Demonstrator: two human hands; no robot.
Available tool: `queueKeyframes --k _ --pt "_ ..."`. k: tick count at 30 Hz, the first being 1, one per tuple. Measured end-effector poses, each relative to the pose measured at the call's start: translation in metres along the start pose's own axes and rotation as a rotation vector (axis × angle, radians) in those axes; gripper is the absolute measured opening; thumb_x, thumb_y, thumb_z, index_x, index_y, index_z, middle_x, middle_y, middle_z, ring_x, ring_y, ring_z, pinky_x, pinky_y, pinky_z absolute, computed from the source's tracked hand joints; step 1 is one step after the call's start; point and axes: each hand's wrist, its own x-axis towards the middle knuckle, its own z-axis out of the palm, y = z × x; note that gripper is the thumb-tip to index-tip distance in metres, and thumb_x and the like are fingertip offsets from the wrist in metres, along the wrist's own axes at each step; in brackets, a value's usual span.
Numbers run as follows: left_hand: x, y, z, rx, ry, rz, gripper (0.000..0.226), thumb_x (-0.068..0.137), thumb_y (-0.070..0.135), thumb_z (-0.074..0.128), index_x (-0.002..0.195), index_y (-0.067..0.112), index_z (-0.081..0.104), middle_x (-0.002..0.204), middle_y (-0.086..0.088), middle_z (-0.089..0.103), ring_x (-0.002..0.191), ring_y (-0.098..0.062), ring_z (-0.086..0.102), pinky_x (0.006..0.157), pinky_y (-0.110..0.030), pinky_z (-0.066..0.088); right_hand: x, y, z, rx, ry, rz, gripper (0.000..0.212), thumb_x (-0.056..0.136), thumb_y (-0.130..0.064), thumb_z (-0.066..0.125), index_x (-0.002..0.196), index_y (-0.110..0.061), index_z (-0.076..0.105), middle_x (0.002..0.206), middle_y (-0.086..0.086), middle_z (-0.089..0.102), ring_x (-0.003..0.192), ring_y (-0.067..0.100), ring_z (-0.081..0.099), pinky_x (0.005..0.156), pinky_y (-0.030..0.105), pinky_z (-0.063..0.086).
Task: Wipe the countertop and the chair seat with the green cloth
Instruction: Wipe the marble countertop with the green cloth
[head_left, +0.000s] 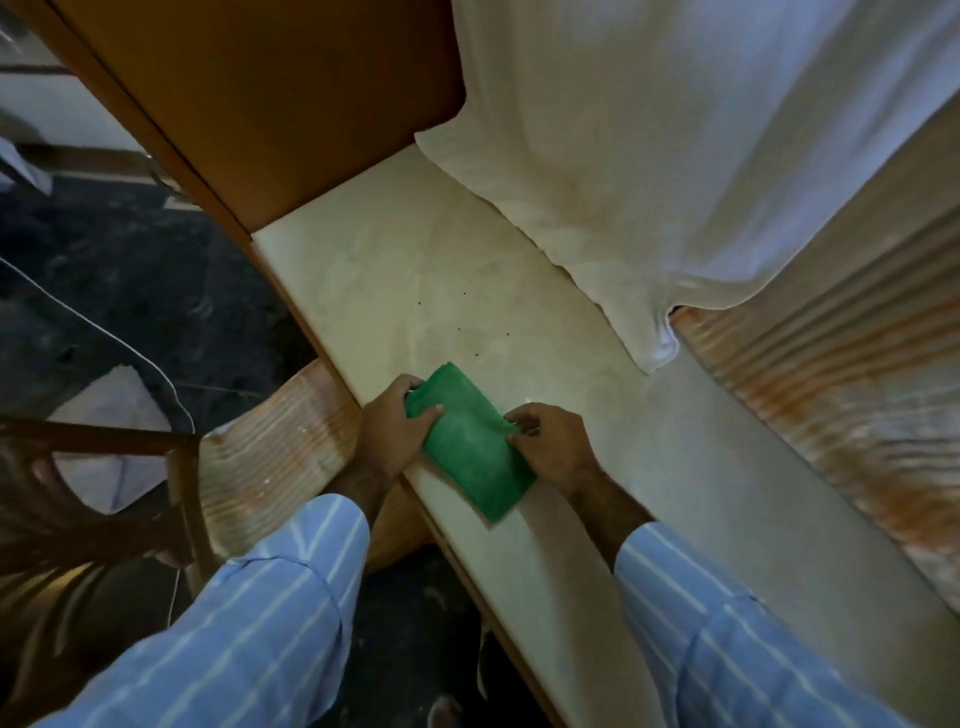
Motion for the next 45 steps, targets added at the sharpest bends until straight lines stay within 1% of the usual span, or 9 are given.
queueKeyframes --k 5,9,11,18,30,34,40,43,45 --pt "0.021 0.003 0.013 0.316 0.153 0.136 0.048 0.086 0.012 0.066 0.132 0.006 0.051 0.133 -0.016 0.055 0.123 -0.034 0.050 0.107 -0.044 0.041 0.039 0.012 0.000 -0.122 0.101 -0.111 0.025 0.096 -0.026 0.061 0.111 -0.016 0.077 0.113 0.006 0.076 0.105 0.022 0.066 0.099 0.036 0.053" --pt "-0.002 0.007 0.054 0.543 0.039 0.411 0.055 0.093 0.032 0.061 0.140 0.005 0.049 0.148 -0.017 0.048 0.137 -0.033 0.043 0.118 -0.042 0.024 0.066 0.037 -0.009 -0.449 0.312 -0.183 0.047 0.104 -0.040 0.046 0.142 -0.014 0.056 0.153 0.013 0.051 0.147 0.031 0.041 0.121 0.044 0.035" --pt "-0.020 -0.001 0.081 0.628 -0.064 0.396 0.068 0.094 0.046 0.054 0.148 0.006 0.041 0.157 -0.014 0.037 0.145 -0.030 0.034 0.122 -0.043 0.018 0.077 0.052 -0.013 -0.548 0.322 -0.213 0.059 0.106 -0.045 0.041 0.155 -0.012 0.043 0.166 0.016 0.036 0.157 0.034 0.029 0.126 0.050 0.027" --pt "0.000 -0.018 0.106 0.736 -0.099 0.349 0.074 0.100 0.051 0.029 0.157 0.005 0.018 0.167 -0.013 0.015 0.154 -0.028 0.012 0.123 -0.051 0.014 0.093 0.064 -0.016 -0.692 0.338 -0.246 0.066 0.107 -0.050 0.026 0.163 -0.016 0.025 0.172 0.011 0.022 0.161 0.028 0.018 0.129 0.050 0.020" --pt "0.261 0.037 0.045 0.840 -0.042 0.271 0.070 0.102 0.050 0.016 0.158 0.010 0.011 0.168 -0.009 0.011 0.154 -0.027 0.012 0.122 -0.057 0.009 0.096 0.072 -0.010 -0.719 0.456 -0.287 0.066 0.106 -0.048 0.033 0.162 -0.013 0.029 0.172 0.008 0.026 0.161 0.024 0.021 0.130 0.045 0.017" --pt "0.224 0.034 0.054 0.805 -0.033 0.279 0.068 0.103 0.049 0.014 0.159 0.010 0.008 0.169 -0.008 0.007 0.155 -0.024 0.008 0.122 -0.057 0.009 0.096 0.069 -0.011 -0.720 0.437 -0.270 0.064 0.107 -0.046 0.030 0.163 -0.014 0.026 0.173 0.007 0.023 0.162 0.023 0.018 0.130 0.045 0.016" --pt "0.078 -0.012 0.064 0.842 -0.235 0.587 0.070 0.102 0.051 0.025 0.159 0.012 0.013 0.168 -0.005 0.011 0.155 -0.022 0.011 0.122 -0.056 0.013 0.095 0.067 -0.012 -0.719 0.435 -0.265 0.060 0.107 -0.035 0.034 0.163 -0.014 0.027 0.172 0.006 0.024 0.161 0.023 0.020 0.129 0.045 0.019" --pt "0.096 -0.027 0.036 0.884 -0.255 0.627 0.069 0.102 0.051 0.028 0.159 0.014 0.016 0.168 -0.003 0.014 0.154 -0.021 0.015 0.123 -0.052 0.013 0.095 0.066 -0.013 -0.715 0.439 -0.261 0.060 0.106 -0.034 0.036 0.162 -0.013 0.029 0.172 0.006 0.026 0.160 0.023 0.021 0.129 0.046 0.020" --pt "0.135 -0.031 0.015 0.859 -0.163 0.491 0.068 0.103 0.050 0.028 0.159 0.014 0.014 0.168 -0.005 0.014 0.154 -0.023 0.014 0.123 -0.052 0.013 0.094 0.066 -0.012 -0.720 0.437 -0.256 0.060 0.106 -0.034 0.036 0.162 -0.013 0.029 0.172 0.006 0.026 0.160 0.023 0.021 0.129 0.047 0.020"
